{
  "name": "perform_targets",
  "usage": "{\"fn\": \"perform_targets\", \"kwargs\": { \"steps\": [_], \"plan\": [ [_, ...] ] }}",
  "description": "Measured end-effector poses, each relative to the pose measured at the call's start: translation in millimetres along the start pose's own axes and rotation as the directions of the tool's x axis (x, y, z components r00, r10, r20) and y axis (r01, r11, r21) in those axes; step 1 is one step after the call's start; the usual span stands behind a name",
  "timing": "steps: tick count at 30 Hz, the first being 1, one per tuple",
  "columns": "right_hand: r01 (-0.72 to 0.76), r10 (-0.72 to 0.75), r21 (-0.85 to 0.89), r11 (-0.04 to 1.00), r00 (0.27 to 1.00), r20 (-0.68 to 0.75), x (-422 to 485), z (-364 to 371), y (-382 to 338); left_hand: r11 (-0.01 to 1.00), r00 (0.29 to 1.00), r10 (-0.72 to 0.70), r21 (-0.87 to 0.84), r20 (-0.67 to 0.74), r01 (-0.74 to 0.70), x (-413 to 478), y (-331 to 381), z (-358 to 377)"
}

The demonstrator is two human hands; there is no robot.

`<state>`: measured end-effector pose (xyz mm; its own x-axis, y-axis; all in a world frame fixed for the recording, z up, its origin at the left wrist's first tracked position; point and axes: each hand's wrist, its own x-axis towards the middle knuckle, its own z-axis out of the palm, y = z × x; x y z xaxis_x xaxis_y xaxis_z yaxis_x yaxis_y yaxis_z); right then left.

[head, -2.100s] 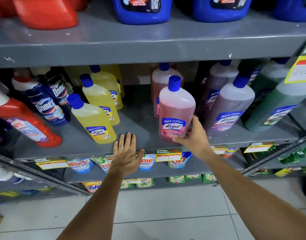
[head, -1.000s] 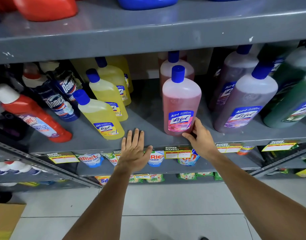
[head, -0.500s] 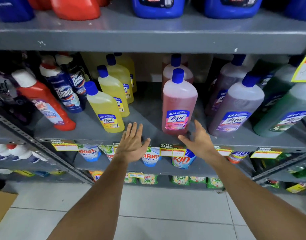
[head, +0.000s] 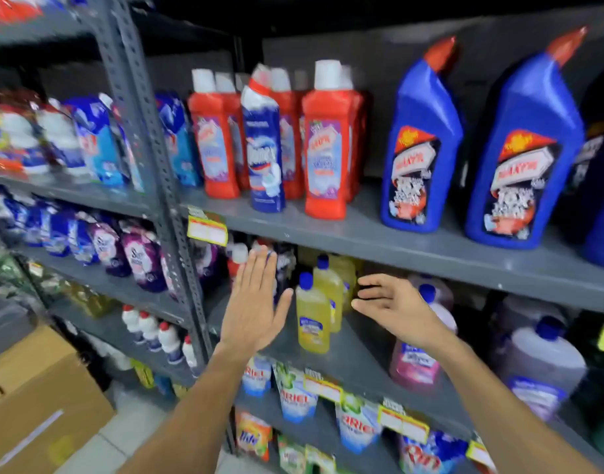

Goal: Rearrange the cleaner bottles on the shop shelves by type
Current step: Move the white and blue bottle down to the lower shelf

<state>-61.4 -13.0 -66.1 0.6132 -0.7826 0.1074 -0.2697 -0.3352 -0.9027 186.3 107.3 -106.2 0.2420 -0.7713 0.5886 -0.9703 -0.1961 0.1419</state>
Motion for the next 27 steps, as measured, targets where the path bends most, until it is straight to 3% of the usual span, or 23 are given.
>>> {"fn": "perform_targets", "kwargs": {
  "steps": [6, 12, 16, 22, 27],
  "plan": [
    [0.193, -0.192, -0.002, 0.981, 0.978, -0.085, 55, 24, -100, 0.996, 0.998, -0.052, 0.069, -0.033, 0.054, 66, -85, -61],
    [0.297, -0.294, -0.034, 0.954, 0.913, -0.284, 114, 83, -153, 0.998, 0.979, -0.018, 0.055, 0.204, 0.006, 123, -144, -62],
    [0.349, -0.366, -0.115, 0.930, 0.854, -0.370, 143, 113, -168, 0.998, 0.963, 0.039, 0.040, 0.267, -0.051, 137, -163, -50],
    [0.380, -0.410, -0.159, 0.911, 0.799, -0.440, 177, 129, -183, 0.995, 0.984, 0.088, 0.039, 0.153, -0.095, 135, -170, -32],
    [0.282, -0.306, -0.124, 0.951, 0.821, -0.481, 198, 134, -183, 0.994, 0.987, 0.105, 0.000, 0.119, -0.106, 136, -174, -27]
  ]
}}
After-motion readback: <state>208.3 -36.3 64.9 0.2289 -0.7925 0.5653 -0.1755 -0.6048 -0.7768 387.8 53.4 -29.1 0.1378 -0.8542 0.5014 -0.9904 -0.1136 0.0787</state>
